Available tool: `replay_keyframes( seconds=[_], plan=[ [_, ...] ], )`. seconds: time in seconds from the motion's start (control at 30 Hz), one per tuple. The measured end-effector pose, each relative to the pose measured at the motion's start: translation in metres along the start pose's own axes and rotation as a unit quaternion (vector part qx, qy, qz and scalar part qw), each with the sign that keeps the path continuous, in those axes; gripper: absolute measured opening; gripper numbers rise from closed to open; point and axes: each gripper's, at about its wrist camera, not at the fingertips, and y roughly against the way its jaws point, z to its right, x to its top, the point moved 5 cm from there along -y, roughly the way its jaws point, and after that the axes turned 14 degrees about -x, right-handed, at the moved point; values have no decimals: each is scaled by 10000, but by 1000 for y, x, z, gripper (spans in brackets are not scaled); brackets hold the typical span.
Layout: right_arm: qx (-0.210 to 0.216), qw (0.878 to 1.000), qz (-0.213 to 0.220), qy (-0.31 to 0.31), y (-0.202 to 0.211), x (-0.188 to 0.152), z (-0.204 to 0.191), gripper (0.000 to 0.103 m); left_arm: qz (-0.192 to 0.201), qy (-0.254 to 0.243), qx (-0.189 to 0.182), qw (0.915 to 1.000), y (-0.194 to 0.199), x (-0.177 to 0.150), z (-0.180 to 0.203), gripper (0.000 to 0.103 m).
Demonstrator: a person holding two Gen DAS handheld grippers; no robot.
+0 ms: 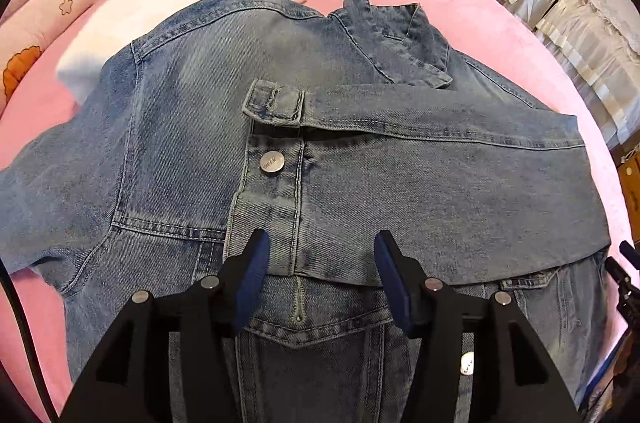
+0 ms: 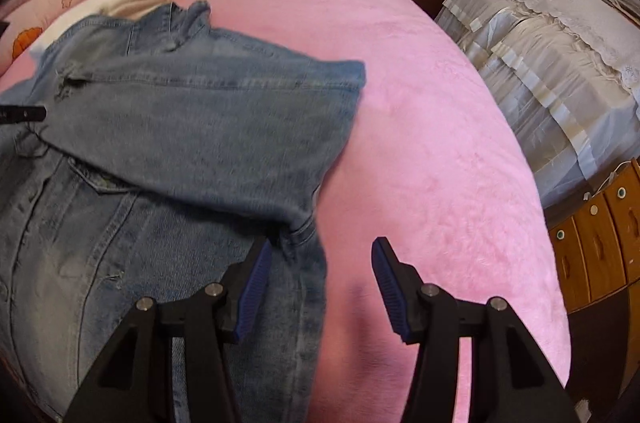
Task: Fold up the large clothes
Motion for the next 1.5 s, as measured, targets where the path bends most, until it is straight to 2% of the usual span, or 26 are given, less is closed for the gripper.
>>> replay_keyframes(
  seconds=[0.07, 0.2, 0.3, 0.4, 0.5, 0.57, 0.6, 0.73, 0.8, 0.9, 0.97, 1.1, 1.23, 1.3, 1.37, 1.5],
  plan=[
    [-192, 9998, 34, 92, -6, 0, -6, 53, 30, 19, 9, 10000, -1, 0, 2, 59],
    [-474, 9987, 128, 142, -13, 10, -16, 52, 17, 37, 164, 9999, -9, 2, 4, 60],
    [-609, 9978, 246, -69, -12, 16, -11, 51, 72, 114, 187, 9997, -10, 4, 7, 63],
    [-401, 9967, 249, -667, -10, 17, 8, 38, 63, 195, 24, 9998, -12, 3, 9, 63],
    [-81, 9910, -312, -1296, -34, 2, 30, 35, -39, 207, -116, 9997, -18, -3, 12, 63],
    [408, 9806, -664, -1798, -52, -13, 37, 35, -33, 74, -18, 10000, -21, -6, 14, 63],
    [465, 9783, -723, -1886, -56, -16, 37, 35, -27, 3, 31, 10000, -21, -8, 15, 64],
    [260, 9791, -795, -1852, -56, -13, 33, 36, -54, -145, 104, 9998, -24, -10, 17, 64],
    [345, 9778, -856, -1880, -53, -12, 36, 41, -94, -154, 97, 9998, -23, -9, 17, 64],
    [400, 9762, -976, -1893, -42, -9, 41, 46, -142, -125, 51, 9998, -15, -8, 17, 64],
    [318, 9757, -1009, -1921, -29, -9, 49, 46, -98, -55, -11, 9999, -4, -7, 17, 64],
    [382, 9759, -687, -2037, 9, -1, 58, 46, 334, 23, -158, 9993, 25, 4, 19, 64],
    [688, 9790, -149, -1913, 44, 30, 45, 46, 917, -170, -352, 9950, 43, 24, 34, 64],
    [928, 9792, 26, -1806, 51, 49, 28, 46, 897, -216, -441, 9948, 43, 33, 42, 64],
    [1144, 9802, 185, -1605, 53, 69, 5, 46, 711, -251, -512, 9958, 34, 45, 52, 66],
    [1442, 9819, 226, -1211, 38, 93, -44, 46, 456, -279, -381, 9978, 4, 63, 64, 70]
  ],
)
